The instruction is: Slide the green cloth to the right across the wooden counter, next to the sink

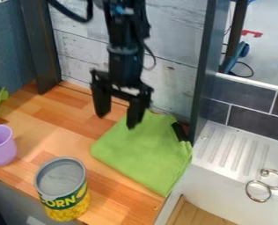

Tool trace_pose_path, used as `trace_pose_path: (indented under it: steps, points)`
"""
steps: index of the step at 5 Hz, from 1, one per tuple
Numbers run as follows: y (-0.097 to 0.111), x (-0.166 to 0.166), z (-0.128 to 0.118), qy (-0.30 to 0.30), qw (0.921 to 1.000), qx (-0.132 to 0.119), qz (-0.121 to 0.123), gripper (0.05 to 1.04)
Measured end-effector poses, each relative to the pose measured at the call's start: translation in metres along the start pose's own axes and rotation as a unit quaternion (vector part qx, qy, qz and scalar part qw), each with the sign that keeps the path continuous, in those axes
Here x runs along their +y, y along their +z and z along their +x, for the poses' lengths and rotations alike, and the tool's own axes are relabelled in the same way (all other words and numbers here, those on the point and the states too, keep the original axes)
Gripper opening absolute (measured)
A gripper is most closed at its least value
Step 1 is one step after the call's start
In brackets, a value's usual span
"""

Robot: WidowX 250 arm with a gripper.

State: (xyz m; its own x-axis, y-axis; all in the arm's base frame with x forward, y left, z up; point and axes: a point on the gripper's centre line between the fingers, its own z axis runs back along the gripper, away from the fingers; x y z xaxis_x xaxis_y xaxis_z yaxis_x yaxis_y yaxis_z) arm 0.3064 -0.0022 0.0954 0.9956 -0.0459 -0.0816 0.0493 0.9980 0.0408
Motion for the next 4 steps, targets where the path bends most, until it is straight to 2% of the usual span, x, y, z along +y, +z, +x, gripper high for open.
trace_pose_path:
  steps: [1,2,3,4]
  points:
    - [0.042,0.005,-0.016,-0.037,0.9987,-0.032,0.011,1.000]
    - [0.055,0.009,-0.040,-0.074,0.9970,-0.024,0.004,1.000]
    - [0.048,0.029,-0.063,-0.062,0.9981,0.000,0.006,1.000]
    - [0.044,0.058,-0.074,-0.034,0.9993,-0.003,0.014,1.000]
